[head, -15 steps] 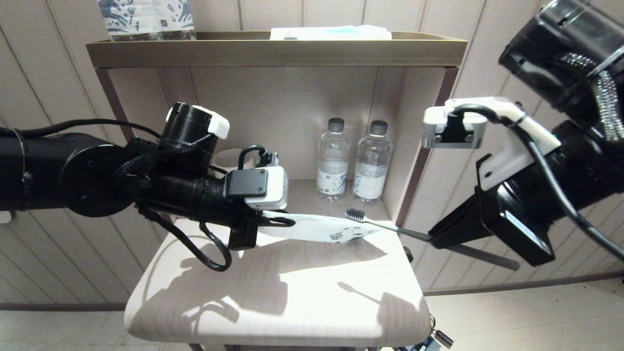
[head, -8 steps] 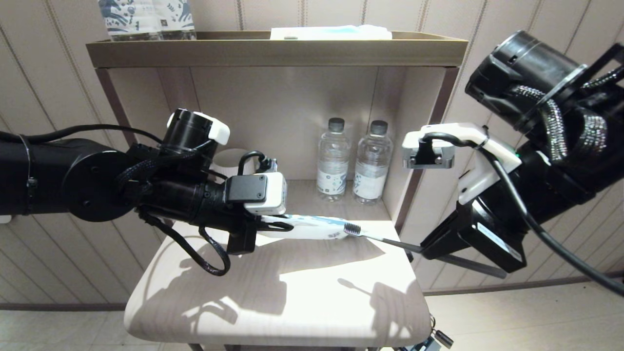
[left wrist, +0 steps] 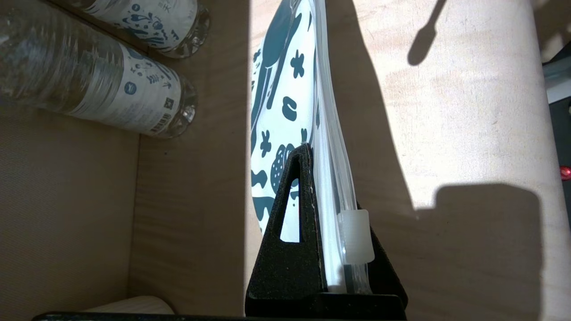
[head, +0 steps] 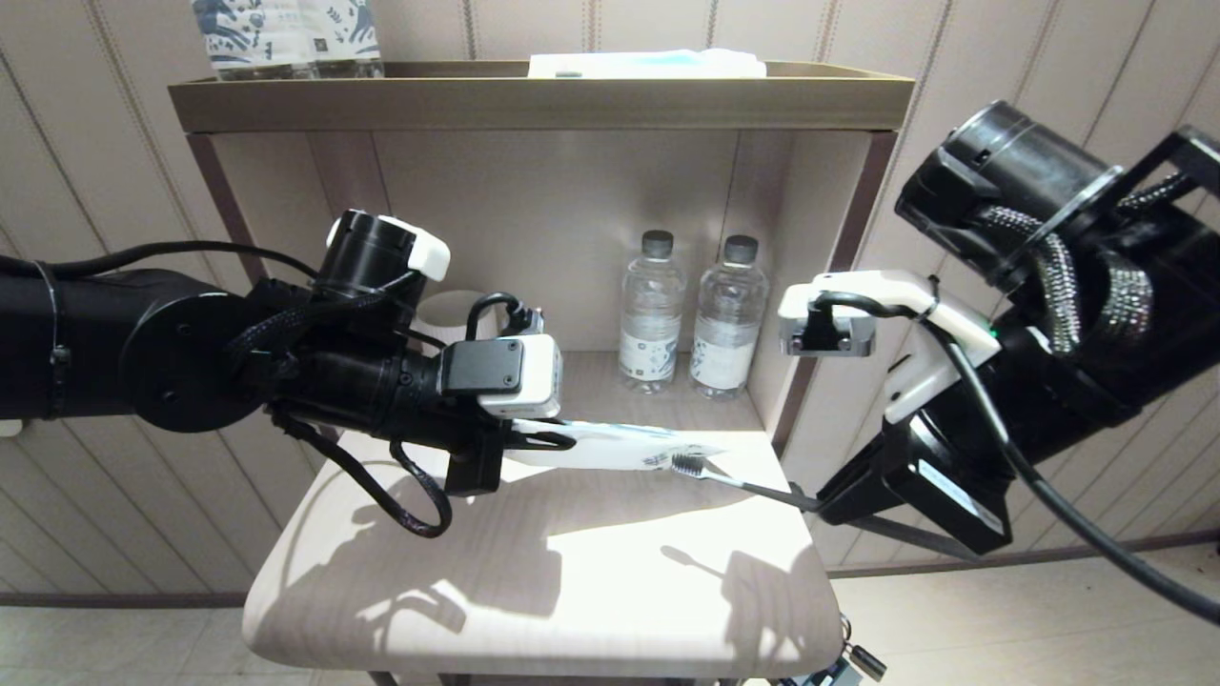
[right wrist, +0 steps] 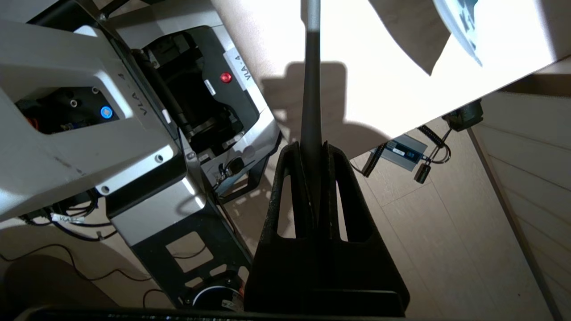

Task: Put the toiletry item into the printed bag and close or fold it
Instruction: Place the toothbrush in the storage bag

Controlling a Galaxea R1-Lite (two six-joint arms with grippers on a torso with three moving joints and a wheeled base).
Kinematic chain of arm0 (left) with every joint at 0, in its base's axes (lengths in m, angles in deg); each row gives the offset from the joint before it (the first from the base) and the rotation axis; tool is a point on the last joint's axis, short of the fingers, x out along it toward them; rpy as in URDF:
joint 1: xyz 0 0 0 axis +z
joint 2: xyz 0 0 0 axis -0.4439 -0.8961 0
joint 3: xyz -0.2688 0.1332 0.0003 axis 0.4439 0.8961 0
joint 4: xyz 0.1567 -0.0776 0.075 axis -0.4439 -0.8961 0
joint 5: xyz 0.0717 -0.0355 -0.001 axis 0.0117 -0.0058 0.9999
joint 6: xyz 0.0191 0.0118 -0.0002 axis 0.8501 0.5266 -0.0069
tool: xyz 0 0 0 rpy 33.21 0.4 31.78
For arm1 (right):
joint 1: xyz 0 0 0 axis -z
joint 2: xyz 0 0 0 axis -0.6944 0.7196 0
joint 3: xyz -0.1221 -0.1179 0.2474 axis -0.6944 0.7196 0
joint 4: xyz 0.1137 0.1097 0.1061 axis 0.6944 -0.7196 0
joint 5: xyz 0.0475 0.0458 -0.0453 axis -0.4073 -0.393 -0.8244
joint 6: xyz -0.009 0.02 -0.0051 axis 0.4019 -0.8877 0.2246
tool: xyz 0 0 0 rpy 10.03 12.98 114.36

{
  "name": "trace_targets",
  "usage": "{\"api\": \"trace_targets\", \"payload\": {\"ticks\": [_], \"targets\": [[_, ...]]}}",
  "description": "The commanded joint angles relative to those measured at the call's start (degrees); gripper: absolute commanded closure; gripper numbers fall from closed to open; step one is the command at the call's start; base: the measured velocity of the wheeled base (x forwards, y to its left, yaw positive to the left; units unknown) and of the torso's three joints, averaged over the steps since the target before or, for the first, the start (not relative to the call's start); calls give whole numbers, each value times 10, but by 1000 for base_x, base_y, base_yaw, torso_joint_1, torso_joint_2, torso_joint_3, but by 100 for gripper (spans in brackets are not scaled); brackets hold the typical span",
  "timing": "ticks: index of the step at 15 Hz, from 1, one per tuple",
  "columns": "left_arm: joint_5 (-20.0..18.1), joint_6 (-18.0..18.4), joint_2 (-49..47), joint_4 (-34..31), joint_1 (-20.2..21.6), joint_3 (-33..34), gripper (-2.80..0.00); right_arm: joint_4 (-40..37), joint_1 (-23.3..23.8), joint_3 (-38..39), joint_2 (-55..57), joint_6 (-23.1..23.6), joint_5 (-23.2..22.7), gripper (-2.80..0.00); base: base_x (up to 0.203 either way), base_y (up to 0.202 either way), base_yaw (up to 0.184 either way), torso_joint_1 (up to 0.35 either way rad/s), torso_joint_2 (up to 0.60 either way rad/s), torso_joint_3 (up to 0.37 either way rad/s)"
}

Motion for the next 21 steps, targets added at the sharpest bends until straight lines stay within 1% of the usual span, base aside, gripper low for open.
{"api": "trace_targets", "payload": {"ticks": [1,6,12,14,17,21], "targets": [[-2,4,0,-1,0,3,0,5,6,3,10,1,-2,0,0,0,0,0,0,0],[-1,4,-1,-1,0,1,0,7,21,-15,14,1,-2,0,0,0,0,0,0,0],[-2,5,-1,-1,-1,1,0,14,22,-14,35,1,-2,0,0,0,0,0,0,0],[-2,6,0,-1,-1,2,0,30,22,-15,44,1,-2,0,0,0,0,0,0,0],[-2,6,0,-1,-4,0,0,32,23,-28,63,1,-2,0,0,0,0,0,0,0],[-2,6,-1,-1,-4,2,0,27,21,-39,14,1,-4,0,0,0,0,0,0,0]]}}
